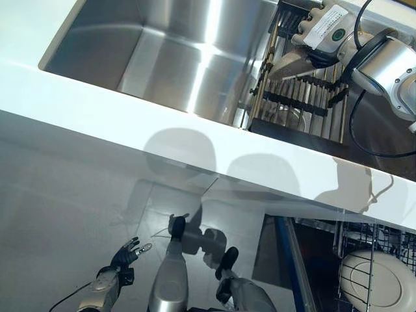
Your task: Take plates into dishwasher
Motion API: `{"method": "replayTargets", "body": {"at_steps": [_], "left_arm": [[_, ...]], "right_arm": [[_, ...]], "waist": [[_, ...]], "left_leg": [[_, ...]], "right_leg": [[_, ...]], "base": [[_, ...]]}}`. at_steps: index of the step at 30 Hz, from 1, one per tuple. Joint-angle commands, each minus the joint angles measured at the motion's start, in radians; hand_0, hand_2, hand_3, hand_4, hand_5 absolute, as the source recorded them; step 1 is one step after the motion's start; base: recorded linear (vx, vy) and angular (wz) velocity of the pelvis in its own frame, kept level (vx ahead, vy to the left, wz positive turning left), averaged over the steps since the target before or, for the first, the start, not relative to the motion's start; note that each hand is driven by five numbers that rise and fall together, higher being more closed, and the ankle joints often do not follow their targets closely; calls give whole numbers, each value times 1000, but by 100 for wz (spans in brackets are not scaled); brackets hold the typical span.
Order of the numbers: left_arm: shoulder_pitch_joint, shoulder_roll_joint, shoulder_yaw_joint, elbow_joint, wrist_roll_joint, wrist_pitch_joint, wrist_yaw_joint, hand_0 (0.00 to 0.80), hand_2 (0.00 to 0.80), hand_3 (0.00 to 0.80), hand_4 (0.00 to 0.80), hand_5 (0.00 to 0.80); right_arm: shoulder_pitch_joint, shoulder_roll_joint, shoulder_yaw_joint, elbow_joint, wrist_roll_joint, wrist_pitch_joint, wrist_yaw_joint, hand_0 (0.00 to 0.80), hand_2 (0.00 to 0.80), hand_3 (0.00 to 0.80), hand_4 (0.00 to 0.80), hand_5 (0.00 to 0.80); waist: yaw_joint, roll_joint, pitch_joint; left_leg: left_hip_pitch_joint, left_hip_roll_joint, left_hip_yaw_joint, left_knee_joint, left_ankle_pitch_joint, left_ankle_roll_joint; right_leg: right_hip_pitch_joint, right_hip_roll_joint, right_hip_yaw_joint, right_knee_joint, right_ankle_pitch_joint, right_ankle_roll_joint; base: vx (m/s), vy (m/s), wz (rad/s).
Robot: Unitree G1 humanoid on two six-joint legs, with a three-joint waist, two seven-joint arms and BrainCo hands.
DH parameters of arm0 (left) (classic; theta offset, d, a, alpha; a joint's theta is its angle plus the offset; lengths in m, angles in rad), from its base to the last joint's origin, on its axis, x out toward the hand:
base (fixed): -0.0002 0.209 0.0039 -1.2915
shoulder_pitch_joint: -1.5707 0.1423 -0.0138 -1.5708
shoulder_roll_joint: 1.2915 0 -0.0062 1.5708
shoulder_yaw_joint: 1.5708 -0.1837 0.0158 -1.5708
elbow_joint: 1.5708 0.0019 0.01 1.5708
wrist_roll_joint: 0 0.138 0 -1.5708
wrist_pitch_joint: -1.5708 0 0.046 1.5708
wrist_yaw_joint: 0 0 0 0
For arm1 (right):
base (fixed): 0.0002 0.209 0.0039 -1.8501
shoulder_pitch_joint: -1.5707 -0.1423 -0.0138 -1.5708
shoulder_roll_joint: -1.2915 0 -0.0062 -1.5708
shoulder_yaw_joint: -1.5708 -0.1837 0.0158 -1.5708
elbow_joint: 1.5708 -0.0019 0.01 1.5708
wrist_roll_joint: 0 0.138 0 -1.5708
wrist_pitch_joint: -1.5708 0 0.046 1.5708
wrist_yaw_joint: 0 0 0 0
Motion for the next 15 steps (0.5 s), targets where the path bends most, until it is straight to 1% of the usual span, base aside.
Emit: {"method": "replayTargets", "body": {"at_steps": [1, 8, 15], "left_arm": [[25, -4, -21, -30, -13, -11, 11, 0, 0, 0, 0, 0], [45, -2, -17, -24, 23, -14, 19, 0, 0, 0, 0, 0], [66, -19, -9, 4, 59, -12, 33, 0, 0, 0, 0, 0]], "right_arm": [[-164, -5, 97, 39, -14, 61, -59, 800, 800, 800, 800, 800], [-150, -56, 67, 39, 15, 101, -91, 800, 800, 800, 800, 800], [-115, -99, 21, 39, 84, 126, -117, 800, 800, 800, 800, 800]], "waist": [[24, -6, -32], [14, -23, -70], [-3, -38, -135]], "left_leg": [[29, 22, 12, -5, -91, -1], [58, 28, 19, -5, -100, -3], [117, 40, 38, -5, -114, -8]], "right_leg": [[-32, -60, -14, 3, 56, 77], [-5, -57, -9, -2, 53, 80], [41, -57, 1, -2, 41, 86]], "base": [[0, 0, 0], [0, 0, 0], [25, -12, 0]]}}
